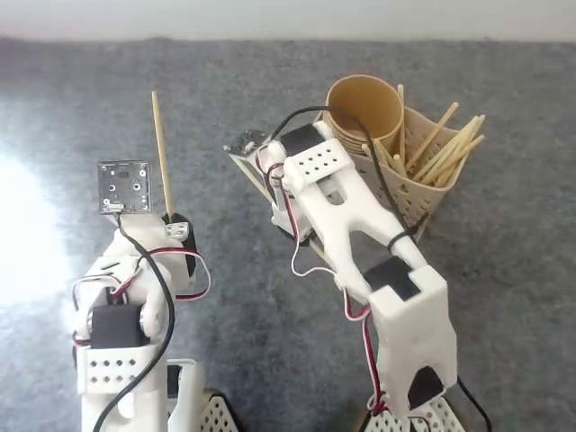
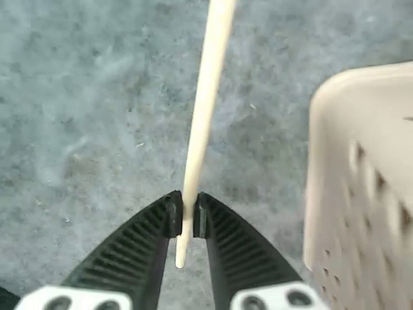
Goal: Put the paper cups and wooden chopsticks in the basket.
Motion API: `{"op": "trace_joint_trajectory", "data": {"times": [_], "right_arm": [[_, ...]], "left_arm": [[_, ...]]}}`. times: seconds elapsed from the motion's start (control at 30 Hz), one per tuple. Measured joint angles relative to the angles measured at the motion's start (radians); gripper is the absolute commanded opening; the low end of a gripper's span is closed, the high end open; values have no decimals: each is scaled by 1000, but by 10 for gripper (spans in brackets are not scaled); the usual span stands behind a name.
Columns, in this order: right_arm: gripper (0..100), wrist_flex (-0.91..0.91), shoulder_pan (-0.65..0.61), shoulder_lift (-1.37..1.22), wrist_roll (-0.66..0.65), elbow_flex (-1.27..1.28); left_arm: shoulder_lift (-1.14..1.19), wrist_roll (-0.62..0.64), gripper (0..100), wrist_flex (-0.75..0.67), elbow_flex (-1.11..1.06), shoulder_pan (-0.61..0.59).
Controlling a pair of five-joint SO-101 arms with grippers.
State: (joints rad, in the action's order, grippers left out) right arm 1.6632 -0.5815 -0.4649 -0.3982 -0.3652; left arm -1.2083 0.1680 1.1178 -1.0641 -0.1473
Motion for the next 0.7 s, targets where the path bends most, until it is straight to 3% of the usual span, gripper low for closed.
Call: {"op": "trace_joint_trajectory", "data": {"times": [0.27, 0.7], "right_arm": [[7, 31, 0, 175, -6, 0], [7, 41, -63, 440, -147, -83]], "left_arm": [[0, 3, 12, -28, 0, 0], [0, 46, 12, -23, 18, 0]]}}
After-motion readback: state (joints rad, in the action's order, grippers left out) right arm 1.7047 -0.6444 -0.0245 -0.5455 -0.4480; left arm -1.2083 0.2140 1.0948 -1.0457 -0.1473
